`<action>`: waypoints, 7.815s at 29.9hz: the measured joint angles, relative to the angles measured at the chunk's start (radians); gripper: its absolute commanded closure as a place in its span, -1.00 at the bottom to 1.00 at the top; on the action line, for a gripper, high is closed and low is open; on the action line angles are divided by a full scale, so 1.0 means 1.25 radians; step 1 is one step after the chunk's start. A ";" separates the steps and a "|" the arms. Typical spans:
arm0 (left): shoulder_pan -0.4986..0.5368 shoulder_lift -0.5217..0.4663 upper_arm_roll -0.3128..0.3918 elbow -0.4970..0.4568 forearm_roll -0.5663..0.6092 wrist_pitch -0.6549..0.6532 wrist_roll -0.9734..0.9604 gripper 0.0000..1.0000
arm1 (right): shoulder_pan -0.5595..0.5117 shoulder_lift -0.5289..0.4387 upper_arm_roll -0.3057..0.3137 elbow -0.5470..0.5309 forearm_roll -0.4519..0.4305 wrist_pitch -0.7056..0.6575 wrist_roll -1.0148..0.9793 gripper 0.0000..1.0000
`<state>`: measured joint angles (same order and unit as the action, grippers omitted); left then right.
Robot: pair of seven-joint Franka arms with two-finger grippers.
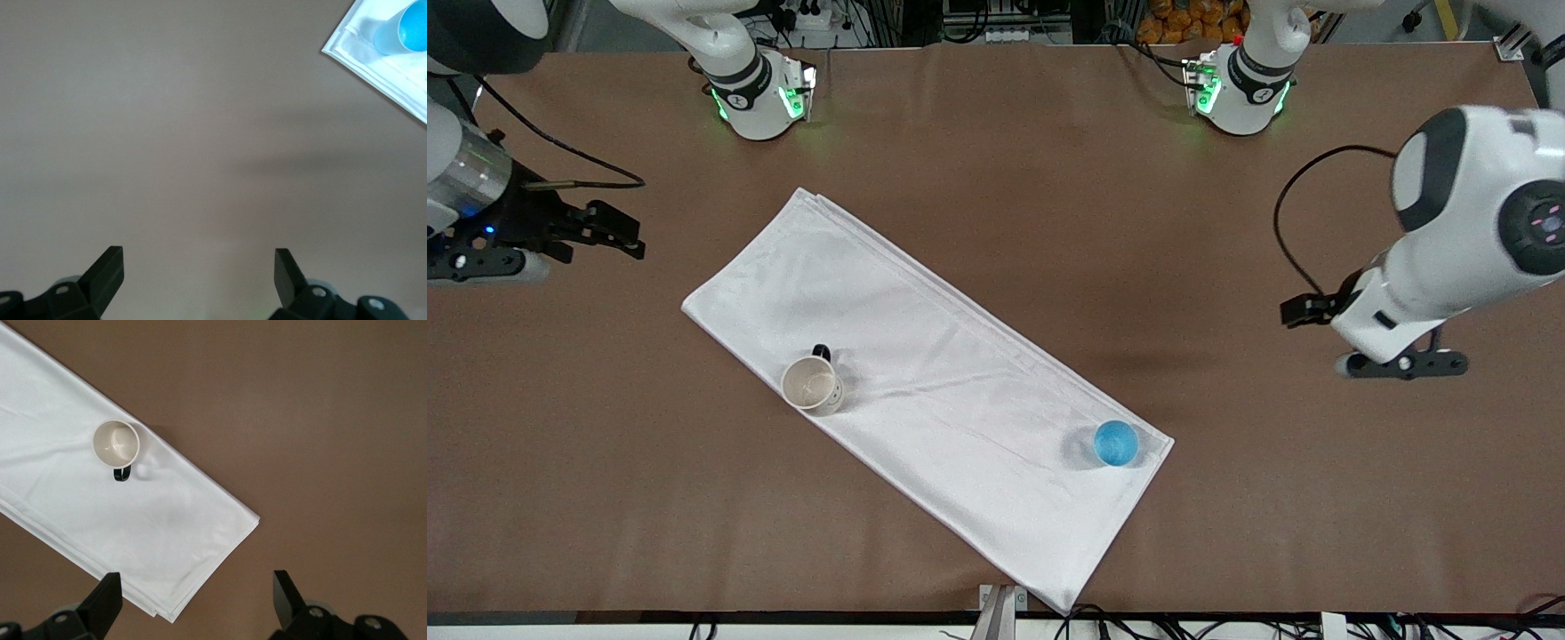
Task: Place blue cup into white mug on table
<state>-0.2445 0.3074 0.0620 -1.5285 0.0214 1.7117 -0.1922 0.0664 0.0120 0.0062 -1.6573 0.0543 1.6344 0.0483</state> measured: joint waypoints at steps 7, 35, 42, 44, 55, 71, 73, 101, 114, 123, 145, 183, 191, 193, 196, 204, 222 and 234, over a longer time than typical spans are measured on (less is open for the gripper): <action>-0.051 0.091 -0.003 0.025 0.000 0.087 -0.099 -1.00 | 0.061 -0.005 0.000 -0.116 0.002 0.138 0.063 -1.00; -0.118 0.235 -0.004 0.045 -0.103 0.330 -0.286 -1.00 | 0.209 0.118 0.002 -0.311 -0.063 0.477 0.278 -1.00; -0.124 0.272 -0.005 0.045 -0.107 0.399 -0.311 -1.00 | 0.219 0.182 0.002 -0.317 -0.064 0.551 0.282 -1.00; -0.128 0.283 -0.005 0.045 -0.107 0.422 -0.325 -1.00 | 0.220 0.198 0.002 -0.317 -0.064 0.568 0.284 -1.00; -0.134 0.316 -0.005 0.049 -0.107 0.493 -0.356 -1.00 | 0.220 0.278 0.000 -0.317 -0.065 0.667 0.286 -0.81; -0.147 0.354 -0.006 0.049 -0.107 0.582 -0.405 -1.00 | 0.220 0.326 -0.005 -0.316 -0.069 0.745 0.287 1.00; -0.149 0.359 -0.006 0.049 -0.107 0.588 -0.407 -1.00 | 0.219 0.328 -0.006 -0.316 -0.070 0.747 0.287 1.00; -0.169 0.381 -0.004 0.050 -0.109 0.630 -0.504 1.00 | 0.309 0.328 -0.001 -0.142 -0.073 0.559 0.407 1.00; -0.145 0.342 0.007 0.072 -0.109 0.526 -0.413 1.00 | 0.318 0.328 -0.001 -0.127 -0.073 0.552 0.430 1.00; -0.102 0.264 0.009 0.063 -0.109 0.330 -0.273 1.00 | 0.339 0.328 -0.001 -0.116 -0.073 0.552 0.462 1.00; -0.056 0.130 0.008 -0.031 -0.089 0.205 -0.131 1.00 | 0.434 0.329 0.001 -0.090 -0.073 0.551 0.613 1.00; -0.052 0.025 0.004 -0.140 -0.009 0.203 -0.098 1.00 | 0.754 0.605 -0.002 0.231 -0.092 0.500 0.979 1.00; -0.052 0.024 0.004 -0.141 -0.009 0.203 -0.098 1.00 | 0.775 0.665 -0.002 0.283 -0.128 0.503 1.011 0.78; -0.052 0.024 0.004 -0.141 -0.009 0.202 -0.098 1.00 | 0.777 0.673 -0.003 0.291 -0.129 0.503 1.011 0.57; -0.052 0.024 0.004 -0.141 -0.009 0.201 -0.098 1.00 | 0.782 0.677 -0.003 0.296 -0.132 0.505 1.012 -1.00; -0.052 0.024 0.004 -0.141 -0.009 0.200 -0.098 1.00 | 0.791 0.676 -0.003 0.313 -0.161 0.502 1.017 -1.00; -0.073 0.024 -0.062 -0.141 -0.009 0.201 -0.256 1.00 | 0.781 0.561 -0.012 0.347 -0.168 0.353 1.004 -1.00; -0.074 0.024 -0.076 -0.141 -0.009 0.202 -0.290 1.00 | 0.699 0.389 -0.014 0.349 -0.168 0.114 0.790 -1.00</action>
<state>-0.3374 0.3380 -0.0325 -1.7049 0.0098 1.9641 -0.5545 0.9399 0.4988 -0.0113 -1.2215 -0.1555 1.7773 1.0355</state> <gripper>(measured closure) 0.965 0.000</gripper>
